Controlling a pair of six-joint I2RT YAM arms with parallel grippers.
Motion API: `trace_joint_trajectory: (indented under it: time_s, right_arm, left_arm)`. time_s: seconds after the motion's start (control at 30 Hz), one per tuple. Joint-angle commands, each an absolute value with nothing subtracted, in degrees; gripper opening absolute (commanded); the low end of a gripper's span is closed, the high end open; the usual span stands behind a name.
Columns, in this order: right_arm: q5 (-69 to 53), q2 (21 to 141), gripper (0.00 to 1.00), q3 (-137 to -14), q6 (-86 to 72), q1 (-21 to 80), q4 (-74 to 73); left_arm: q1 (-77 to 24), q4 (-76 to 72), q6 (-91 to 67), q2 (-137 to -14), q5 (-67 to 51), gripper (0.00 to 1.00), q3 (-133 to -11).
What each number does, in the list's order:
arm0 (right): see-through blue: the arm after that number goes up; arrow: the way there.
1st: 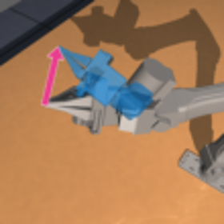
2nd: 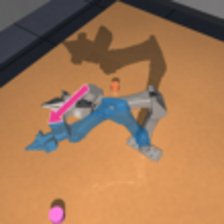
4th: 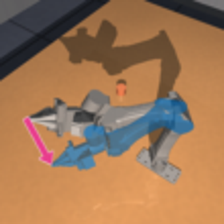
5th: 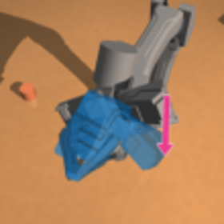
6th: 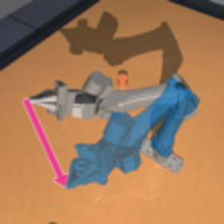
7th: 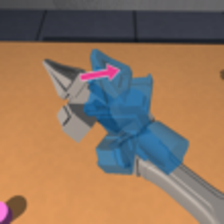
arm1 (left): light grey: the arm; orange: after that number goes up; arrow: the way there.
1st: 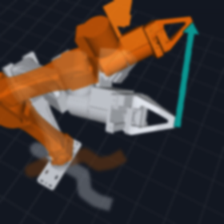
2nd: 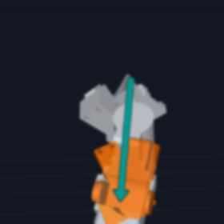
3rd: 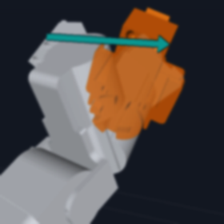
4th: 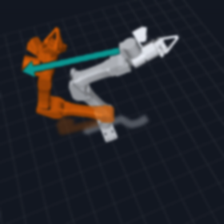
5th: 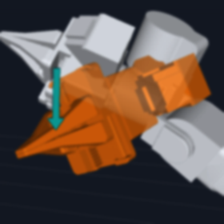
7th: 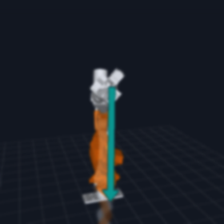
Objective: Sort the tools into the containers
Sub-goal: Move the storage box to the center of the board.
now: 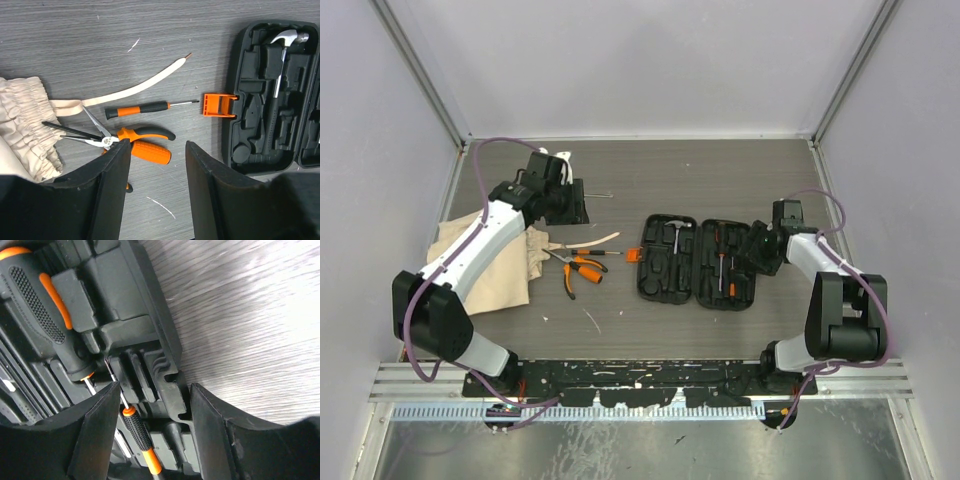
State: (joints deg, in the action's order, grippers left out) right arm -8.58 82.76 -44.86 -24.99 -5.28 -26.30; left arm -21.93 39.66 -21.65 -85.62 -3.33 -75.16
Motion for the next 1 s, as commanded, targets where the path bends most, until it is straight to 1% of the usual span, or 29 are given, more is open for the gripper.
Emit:
trace_joint_trajectory:
  time_s: [0.0,0.13,0.23,0.43,0.5,0.63,0.73,0.87,0.97]
  right_arm:
    - [-12.79,82.59,0.62,-45.1,-28.13,-0.92,-22.56]
    - [-11.5,83.28,0.62,-46.18,-30.05,3.54,-21.73]
    - [-9.67,83.1,0.62,-46.95,-30.25,4.92,-22.31]
    - [1.94,76.9,0.63,-48.13,-28.86,4.92,-27.21]
    - [4.13,74.61,0.63,-48.23,-28.66,4.92,-28.48]
    - [1.31,72.21,0.57,-48.59,-27.4,4.98,-29.93]
    - [-4.89,71.9,0.51,-48.46,-26.81,5.01,-29.46]
    - [-13.11,73.13,0.45,-47.82,-26.92,5.04,-27.57]
    - [-14.61,74.74,0.4,-47.75,-26.94,5.07,-26.47]
  left_arm:
    - [-22.06,37.2,-21.5,-85.43,-4.2,0.48,-75.51]
    - [-23.98,37.0,-20.92,-85.33,-3.1,0.48,-75.53]
    - [-25.74,36.94,-20.51,-85.46,-1.83,0.48,-75.65]
    - [-29.07,37.75,-20.31,-86.25,0.15,0.48,-78.1]
    - [-30.94,37.96,-20.5,-86.69,0.74,0.48,-79.21]
    - [-37.9,36.73,-22.62,-87.41,2.4,0.45,-80.48]
    - [-43.56,33.43,-25.2,-87.74,2.96,0.43,-79.98]
    - [-51.03,28.71,-28.27,-89.43,4.12,0.4,-79.41]
    - [-55.83,27.15,-29.89,-92.95,5.48,0.38,-80.89]
